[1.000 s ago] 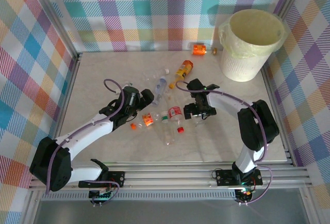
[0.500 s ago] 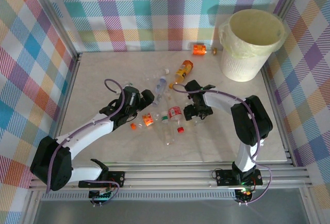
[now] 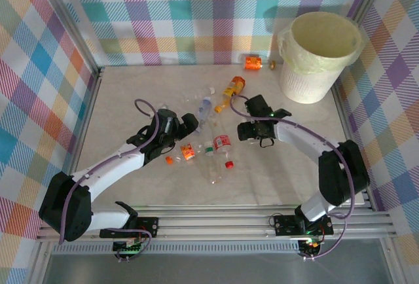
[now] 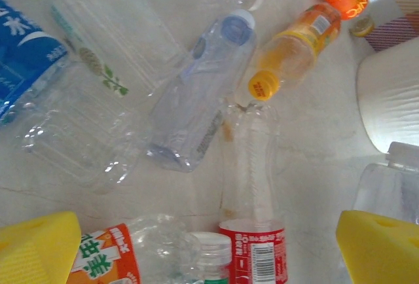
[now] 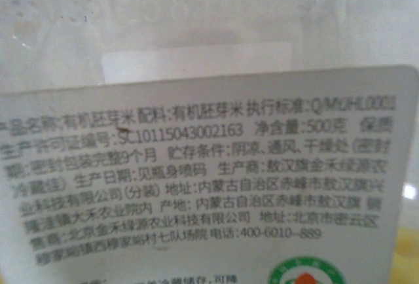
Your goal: Put the plastic bottles in the bin
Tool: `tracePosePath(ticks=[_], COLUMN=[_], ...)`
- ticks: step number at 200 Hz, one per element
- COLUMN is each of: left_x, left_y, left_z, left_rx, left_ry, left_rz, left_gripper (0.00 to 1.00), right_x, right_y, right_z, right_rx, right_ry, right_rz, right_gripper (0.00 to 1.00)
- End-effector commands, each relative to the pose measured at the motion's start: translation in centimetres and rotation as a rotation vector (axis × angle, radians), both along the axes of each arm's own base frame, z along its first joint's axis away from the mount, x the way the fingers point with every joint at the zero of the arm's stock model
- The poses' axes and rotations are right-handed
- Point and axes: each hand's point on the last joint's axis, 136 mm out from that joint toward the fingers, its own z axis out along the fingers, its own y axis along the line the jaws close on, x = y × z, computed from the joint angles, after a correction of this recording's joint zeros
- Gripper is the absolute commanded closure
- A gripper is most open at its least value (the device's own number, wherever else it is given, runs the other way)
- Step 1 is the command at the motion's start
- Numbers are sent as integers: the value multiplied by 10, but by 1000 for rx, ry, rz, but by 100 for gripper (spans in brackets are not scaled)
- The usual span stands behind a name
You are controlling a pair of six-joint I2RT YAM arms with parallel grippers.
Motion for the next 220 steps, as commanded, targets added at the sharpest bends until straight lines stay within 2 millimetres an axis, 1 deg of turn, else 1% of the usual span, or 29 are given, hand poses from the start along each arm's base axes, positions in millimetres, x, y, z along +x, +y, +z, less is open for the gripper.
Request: tracePosePath(ticks=[1,23,41,61,69,79,93,113,138,177,201,220], left_x=[6,6,6,6,6,5,4,3,1,0,0,0], left_y=[-12,-22,-25,-25,-24,-23,-19,-17,-15,-12,-11,-10], left_z=[25,37,46,51,52,54,54,54,51,50,50,51], left_rx=[-41,-65,-84,-89,-94,-106,-105,-88,-79,-64,-57,-56], left_ry=[-94,-139,-168,-183,-191,-206,-212,-200,-184,-170,-166,-166], left_rz=[-76,-136,-151,-152,-148,-138,-123,-119,-113,-111,-106,-101], left_gripper=[0,0,0,0,2,2,0,0,0,0,0,0], right_x=[17,29,40,50,55,60,68,80,96,122,139,154], right_y=[-1,-7,-10,-9,-9,-9,-13,-19,-28,-51,-63,-75], right_z=[31,58,84,117,130,145,164,191,219,260,279,289], right_rx=[111,198,287,370,393,423,453,494,523,557,581,586], right_ry=[-126,-209,-276,-346,-379,-418,-461,-515,-574,-655,-683,-697], right_rz=[-80,-126,-151,-142,-135,-123,-117,-110,-109,-140,-164,-191], right_gripper=[27,28,29,29,29,29,30,30,29,29,29,29])
